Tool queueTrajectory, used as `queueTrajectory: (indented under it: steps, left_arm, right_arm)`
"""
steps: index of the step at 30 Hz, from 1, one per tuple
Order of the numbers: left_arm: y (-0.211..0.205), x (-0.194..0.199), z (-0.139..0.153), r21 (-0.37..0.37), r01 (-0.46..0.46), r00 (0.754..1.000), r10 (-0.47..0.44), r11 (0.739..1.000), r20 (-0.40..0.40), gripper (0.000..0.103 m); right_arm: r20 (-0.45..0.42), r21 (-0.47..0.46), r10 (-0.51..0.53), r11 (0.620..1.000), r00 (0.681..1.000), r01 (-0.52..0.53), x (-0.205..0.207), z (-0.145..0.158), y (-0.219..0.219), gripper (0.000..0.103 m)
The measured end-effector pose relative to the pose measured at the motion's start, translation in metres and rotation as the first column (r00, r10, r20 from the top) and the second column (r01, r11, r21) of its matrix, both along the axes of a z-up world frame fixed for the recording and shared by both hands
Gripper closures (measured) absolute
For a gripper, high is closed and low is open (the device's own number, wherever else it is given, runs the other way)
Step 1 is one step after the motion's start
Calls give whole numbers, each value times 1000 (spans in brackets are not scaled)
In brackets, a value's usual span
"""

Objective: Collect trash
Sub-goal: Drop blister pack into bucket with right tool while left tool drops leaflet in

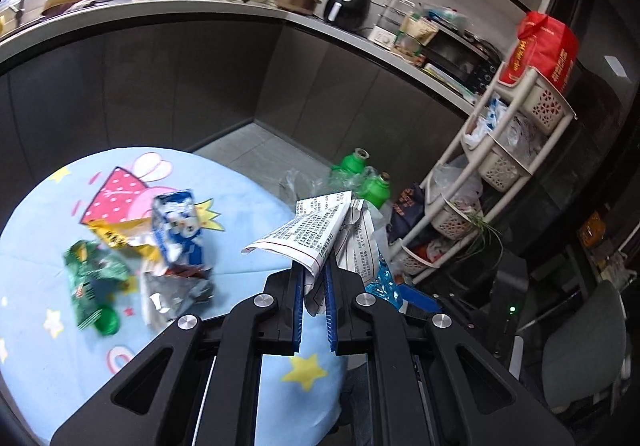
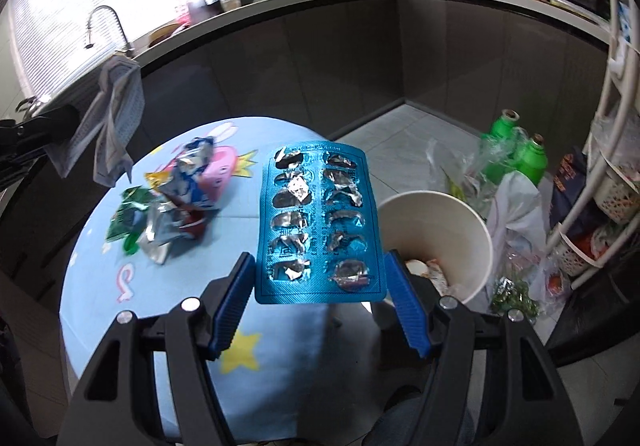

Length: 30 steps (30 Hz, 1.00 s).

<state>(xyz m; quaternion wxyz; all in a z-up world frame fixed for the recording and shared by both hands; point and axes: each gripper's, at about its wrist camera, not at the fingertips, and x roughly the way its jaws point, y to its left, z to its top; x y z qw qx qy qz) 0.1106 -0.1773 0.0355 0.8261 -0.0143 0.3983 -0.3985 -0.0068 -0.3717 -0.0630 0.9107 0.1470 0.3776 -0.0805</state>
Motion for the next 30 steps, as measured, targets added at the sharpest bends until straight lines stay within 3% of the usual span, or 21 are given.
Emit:
queueTrajectory:
  steps: [9,16,30]
  left_arm:
    - [-76,14,-20,21,112,993,-112,993,-33,95]
    - [-129,26,-51,53,179,981,-174,982,-80,95]
    - [-189,50,-105,132,223,967,-203,966,-152,95]
  right_arm:
    - [-64,41,-113,992,991,116,-1,-46,-62,37]
    - [-126,70,-146,985,981,155,11,-89,-91,36]
    - [-185,94,-157,980,970,176,48,-144,-126,35]
